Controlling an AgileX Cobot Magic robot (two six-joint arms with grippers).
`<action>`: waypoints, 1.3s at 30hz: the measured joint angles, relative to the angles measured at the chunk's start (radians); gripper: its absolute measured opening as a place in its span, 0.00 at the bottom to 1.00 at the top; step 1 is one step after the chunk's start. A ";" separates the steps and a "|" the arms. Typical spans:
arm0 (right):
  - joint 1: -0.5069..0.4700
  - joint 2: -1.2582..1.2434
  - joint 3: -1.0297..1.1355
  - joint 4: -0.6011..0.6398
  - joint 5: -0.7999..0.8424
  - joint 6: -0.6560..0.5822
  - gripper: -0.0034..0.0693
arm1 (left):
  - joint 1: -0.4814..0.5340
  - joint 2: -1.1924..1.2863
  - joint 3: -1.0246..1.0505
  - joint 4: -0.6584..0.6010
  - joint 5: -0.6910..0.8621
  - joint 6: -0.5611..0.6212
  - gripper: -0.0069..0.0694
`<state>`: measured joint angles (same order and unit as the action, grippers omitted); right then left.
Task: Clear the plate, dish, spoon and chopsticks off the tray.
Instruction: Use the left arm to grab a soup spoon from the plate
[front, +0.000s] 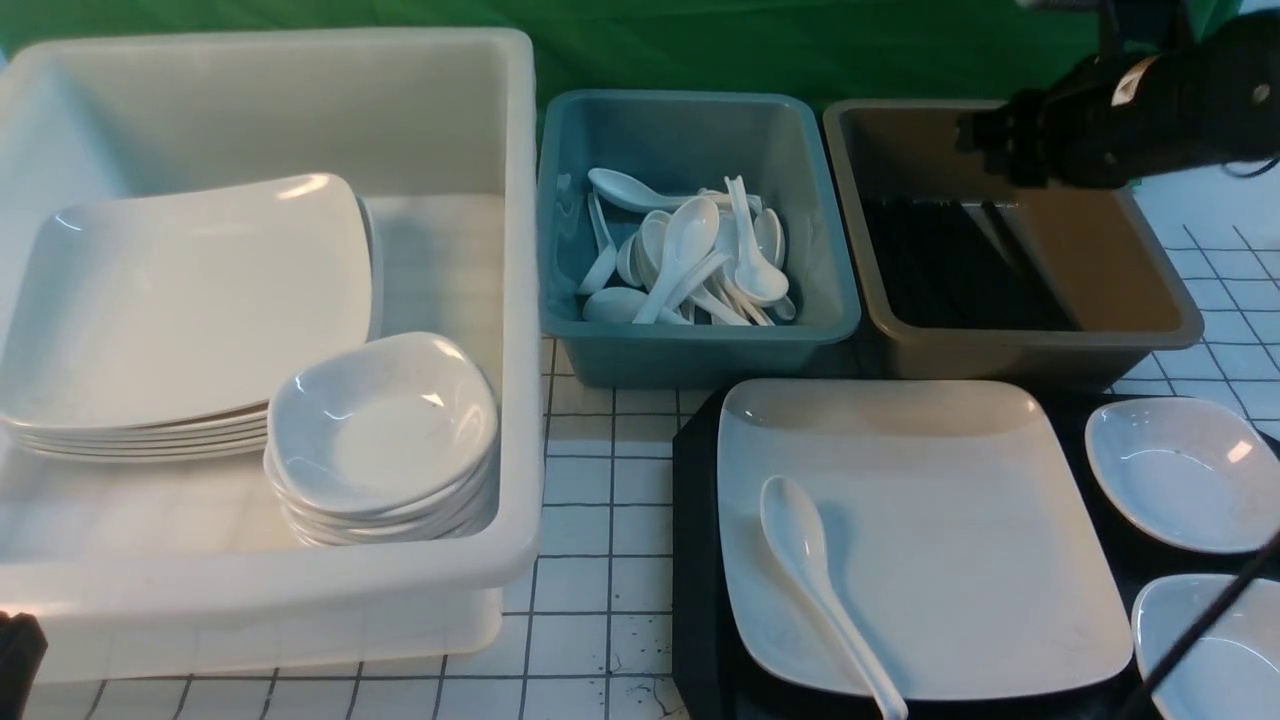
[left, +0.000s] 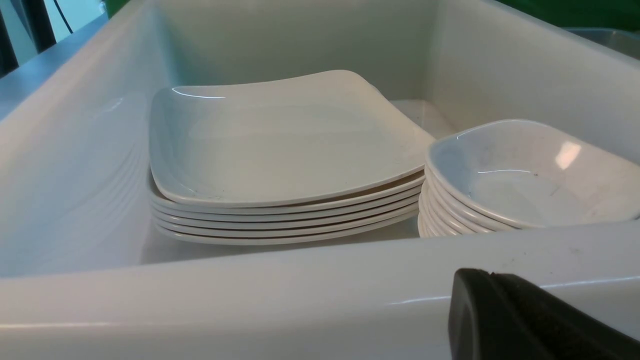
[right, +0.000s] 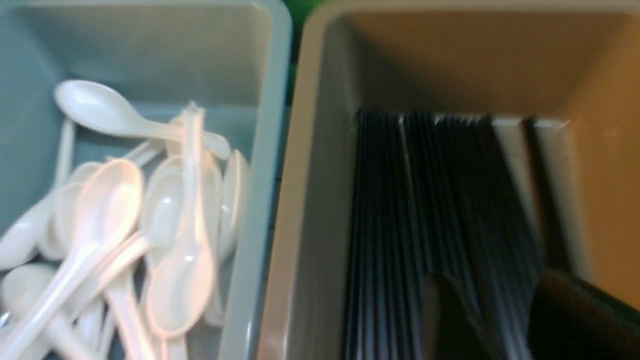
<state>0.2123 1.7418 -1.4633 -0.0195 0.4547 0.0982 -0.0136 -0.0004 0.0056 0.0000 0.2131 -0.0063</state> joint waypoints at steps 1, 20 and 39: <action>0.000 -0.007 0.000 0.000 0.007 0.000 0.37 | 0.000 0.000 0.000 0.000 0.000 0.000 0.12; -0.001 -0.434 0.053 0.000 0.662 -0.116 0.10 | 0.000 0.000 0.000 0.005 0.000 -0.001 0.12; -0.001 -1.109 0.555 0.000 0.630 -0.098 0.09 | 0.000 0.000 0.000 0.005 0.000 0.000 0.12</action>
<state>0.2113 0.6325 -0.9081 -0.0195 1.0843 0.0000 -0.0136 -0.0004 0.0056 0.0053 0.2131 -0.0066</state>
